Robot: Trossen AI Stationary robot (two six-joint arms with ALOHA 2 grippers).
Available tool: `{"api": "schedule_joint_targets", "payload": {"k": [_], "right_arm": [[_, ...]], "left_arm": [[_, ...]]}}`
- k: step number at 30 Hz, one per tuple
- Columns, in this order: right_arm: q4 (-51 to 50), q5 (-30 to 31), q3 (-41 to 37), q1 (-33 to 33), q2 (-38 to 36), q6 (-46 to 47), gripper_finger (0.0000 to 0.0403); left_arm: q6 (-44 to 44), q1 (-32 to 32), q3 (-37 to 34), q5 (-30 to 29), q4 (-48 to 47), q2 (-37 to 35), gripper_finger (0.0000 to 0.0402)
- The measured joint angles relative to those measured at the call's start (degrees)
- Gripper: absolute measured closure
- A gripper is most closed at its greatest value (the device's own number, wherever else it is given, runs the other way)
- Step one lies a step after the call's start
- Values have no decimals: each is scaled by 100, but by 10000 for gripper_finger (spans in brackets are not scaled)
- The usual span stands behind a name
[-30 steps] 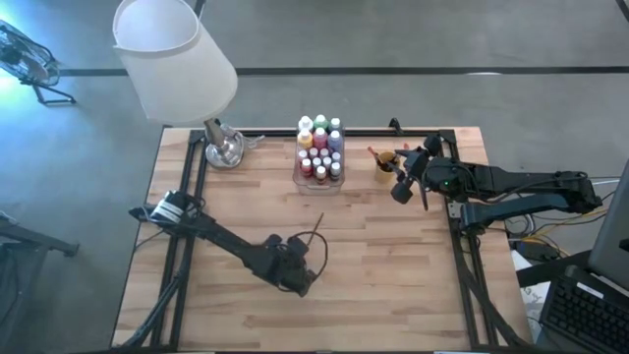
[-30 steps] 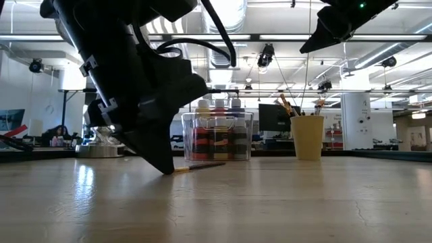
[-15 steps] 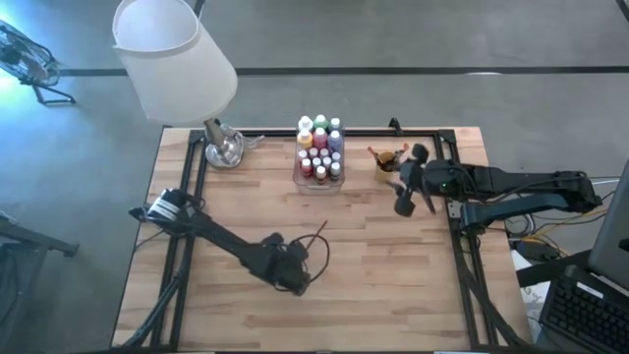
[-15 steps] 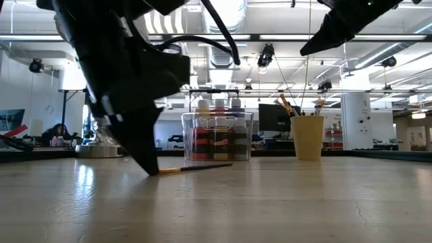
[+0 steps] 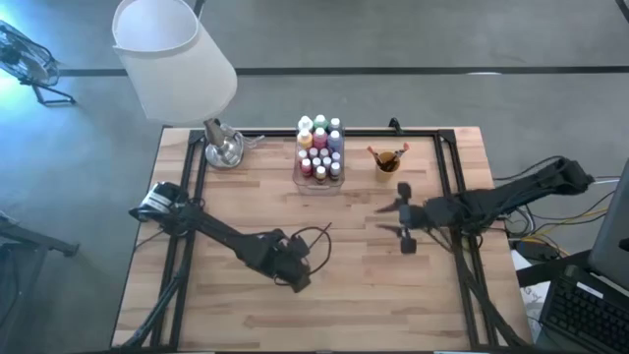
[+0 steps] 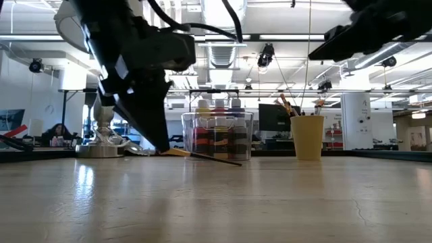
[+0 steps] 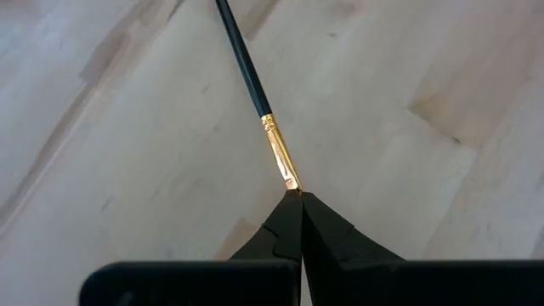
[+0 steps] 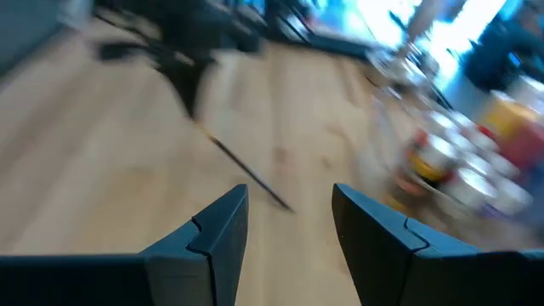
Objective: Pick & Place Paint Supplies
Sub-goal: Put the gold paint brush into the cup
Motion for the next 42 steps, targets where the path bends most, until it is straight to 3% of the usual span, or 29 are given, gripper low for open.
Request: {"api": "schedule_joint_targets", "payload": {"k": [6, 12, 17, 25, 42], "right_arm": [[2183, 348, -902, 1090, 562, -72, 234], [3594, 1990, -1099, 1996, 2020, -385, 234], [3657, 2915, -474, 2220, 3454, -534, 234], [3628, 3732, 795, 2218, 5261, -1318, 234], [3151, 3880, 2360, 2168, 6702, -2381, 223]], "left_arm": [[122, 154, 4, 123, 89, 2, 401], [234, 308, 9, 296, 231, 2, 401], [300, 405, 9, 409, 355, 2, 401], [473, 522, 11, 733, 686, 2, 401], [676, 696, 15, 1447, 1544, -2, 401]]}}
